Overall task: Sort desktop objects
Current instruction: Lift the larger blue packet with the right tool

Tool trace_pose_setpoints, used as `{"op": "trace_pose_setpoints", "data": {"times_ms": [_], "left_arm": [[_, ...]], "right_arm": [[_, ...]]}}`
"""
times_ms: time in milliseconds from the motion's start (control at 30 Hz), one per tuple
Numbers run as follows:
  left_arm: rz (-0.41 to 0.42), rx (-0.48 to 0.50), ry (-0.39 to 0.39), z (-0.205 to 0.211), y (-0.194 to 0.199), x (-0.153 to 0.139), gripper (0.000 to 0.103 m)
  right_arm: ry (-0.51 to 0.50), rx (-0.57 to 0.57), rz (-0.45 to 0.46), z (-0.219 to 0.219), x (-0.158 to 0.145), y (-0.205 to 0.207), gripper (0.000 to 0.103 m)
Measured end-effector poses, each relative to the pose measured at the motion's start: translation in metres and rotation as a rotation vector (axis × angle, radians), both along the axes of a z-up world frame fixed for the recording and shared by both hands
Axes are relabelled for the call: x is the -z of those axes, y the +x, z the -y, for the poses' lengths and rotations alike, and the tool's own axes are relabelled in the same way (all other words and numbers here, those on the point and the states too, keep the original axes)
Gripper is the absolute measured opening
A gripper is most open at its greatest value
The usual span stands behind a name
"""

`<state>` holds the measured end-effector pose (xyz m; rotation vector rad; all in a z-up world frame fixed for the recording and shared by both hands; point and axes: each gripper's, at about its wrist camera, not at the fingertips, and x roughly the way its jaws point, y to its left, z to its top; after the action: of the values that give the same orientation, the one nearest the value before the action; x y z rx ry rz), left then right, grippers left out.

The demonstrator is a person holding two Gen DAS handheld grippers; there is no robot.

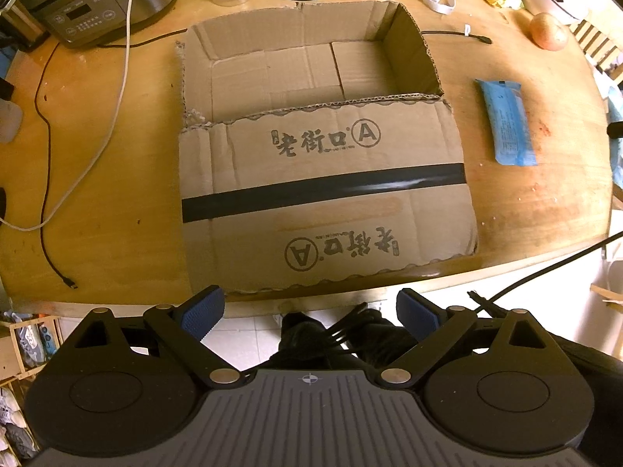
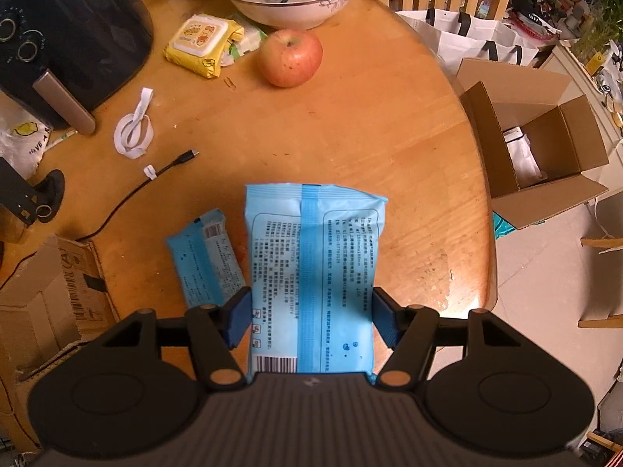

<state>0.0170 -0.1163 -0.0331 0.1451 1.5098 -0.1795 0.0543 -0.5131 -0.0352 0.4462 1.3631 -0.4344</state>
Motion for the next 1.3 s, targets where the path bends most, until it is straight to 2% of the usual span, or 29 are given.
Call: {"op": "trace_pose_setpoints", "data": {"times_ms": [1300], "left_arm": [[0.003, -0.047, 0.000, -0.045, 0.001, -0.003, 0.097]], "right_arm": [[0.028, -0.075, 0.026, -0.061, 0.002, 0.031, 0.063]]}}
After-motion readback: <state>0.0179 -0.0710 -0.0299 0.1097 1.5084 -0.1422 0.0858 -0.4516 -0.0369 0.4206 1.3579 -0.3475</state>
